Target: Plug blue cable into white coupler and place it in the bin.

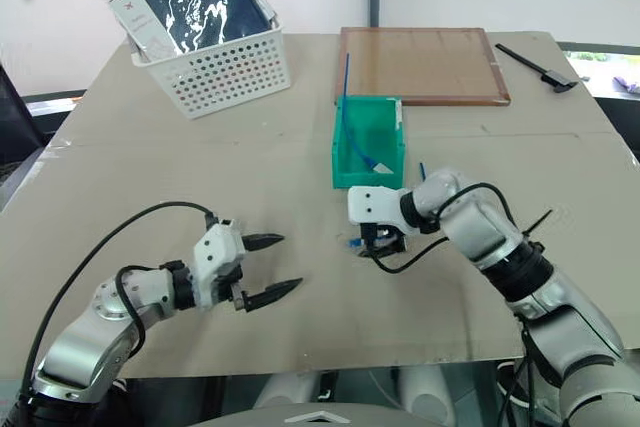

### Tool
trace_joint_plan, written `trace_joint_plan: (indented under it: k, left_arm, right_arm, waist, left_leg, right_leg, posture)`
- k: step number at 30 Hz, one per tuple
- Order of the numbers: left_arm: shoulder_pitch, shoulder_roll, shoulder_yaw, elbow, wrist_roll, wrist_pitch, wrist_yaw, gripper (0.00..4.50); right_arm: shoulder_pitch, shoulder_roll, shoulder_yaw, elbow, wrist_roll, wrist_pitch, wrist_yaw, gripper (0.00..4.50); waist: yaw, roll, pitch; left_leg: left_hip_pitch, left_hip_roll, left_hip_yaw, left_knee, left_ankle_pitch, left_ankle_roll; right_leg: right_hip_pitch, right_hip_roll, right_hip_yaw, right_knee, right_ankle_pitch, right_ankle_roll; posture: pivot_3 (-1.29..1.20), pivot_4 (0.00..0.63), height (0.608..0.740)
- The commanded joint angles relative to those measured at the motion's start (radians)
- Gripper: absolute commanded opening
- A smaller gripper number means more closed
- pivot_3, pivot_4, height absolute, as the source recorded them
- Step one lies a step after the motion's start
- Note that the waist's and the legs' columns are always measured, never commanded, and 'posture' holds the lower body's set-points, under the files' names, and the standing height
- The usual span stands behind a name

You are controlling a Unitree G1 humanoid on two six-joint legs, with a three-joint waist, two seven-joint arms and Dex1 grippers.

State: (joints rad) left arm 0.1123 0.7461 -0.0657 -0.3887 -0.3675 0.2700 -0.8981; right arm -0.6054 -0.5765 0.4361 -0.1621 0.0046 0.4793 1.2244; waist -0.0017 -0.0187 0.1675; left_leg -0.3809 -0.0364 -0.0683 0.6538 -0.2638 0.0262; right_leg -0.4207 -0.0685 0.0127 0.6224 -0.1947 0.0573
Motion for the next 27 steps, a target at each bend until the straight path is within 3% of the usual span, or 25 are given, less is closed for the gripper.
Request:
trace_joint_plan:
  k: [1,8,14,19,26,27]
  left_arm:
    - [-0.063,-0.023,-0.042,0.018,0.024,-0.029,-0.029,4.5]
    - [-0.204,-0.085,-0.128,0.115,0.086,-0.022,-0.037,4.5]
    - [-0.308,-0.133,-0.185,0.21,0.133,-0.031,-0.056,4.5]
    - [-0.404,-0.175,-0.231,0.298,0.178,-0.036,-0.075,4.5]
    - [-0.481,-0.229,-0.284,0.394,0.231,-0.08,-0.11,4.5]
    - [-0.493,-0.238,-0.294,0.406,0.238,-0.087,-0.119,4.25]
  right_arm:
    - [0.121,-0.055,-0.194,-0.195,0.153,-0.016,-0.001,4.49]
    - [0.513,-0.059,-0.53,-0.442,0.254,-0.044,-0.203,4.49]
    - [0.808,-0.031,-0.707,-0.581,0.317,-0.095,-0.273,4.49]
    - [0.957,-0.043,-0.757,-0.624,0.331,-0.142,-0.286,4.49]
    - [0.998,-0.048,-0.74,-0.638,0.327,-0.156,-0.342,4.49]
    - [1.008,-0.043,-0.739,-0.649,0.321,-0.153,-0.358,4.5]
  waist:
    - [0.007,0.0,0.0]
    - [0.016,0.0,0.0]
    - [0.016,0.0,0.0]
    - [0.012,0.0,-0.001]
    - [0.014,-0.001,-0.001]
    - [0.015,-0.001,-0.001]
  left_leg:
    - [0.0,0.0,0.0,0.0,0.0,0.0]
    - [0.001,0.0,0.001,0.0,0.0,0.0]
    - [0.002,0.0,0.003,0.001,0.0,0.0]
    - [0.003,0.001,0.004,0.002,0.0,0.001]
    - [0.004,0.001,0.003,0.002,0.0,0.001]
    - [0.004,0.001,0.003,0.002,0.0,0.001]
  right_leg:
    - [0.0,-0.001,0.0,0.0,0.0,0.0]
    - [0.0,0.0,0.0,0.001,0.0,0.0]
    - [0.001,0.001,0.001,0.002,0.0,0.001]
    - [0.003,0.001,0.002,0.002,0.0,0.002]
    - [0.003,0.002,0.002,0.002,0.0,0.002]
    - [0.003,0.002,0.002,0.002,0.0,0.002]
  posture:
    - [0.0,0.15,0.74]
    - [0.0,0.15,0.74]
    - [0.0,0.15,0.74]
    - [0.0,0.15,0.74]
    - [0.0,0.15,0.74]
    - [0.0,0.15,0.74]
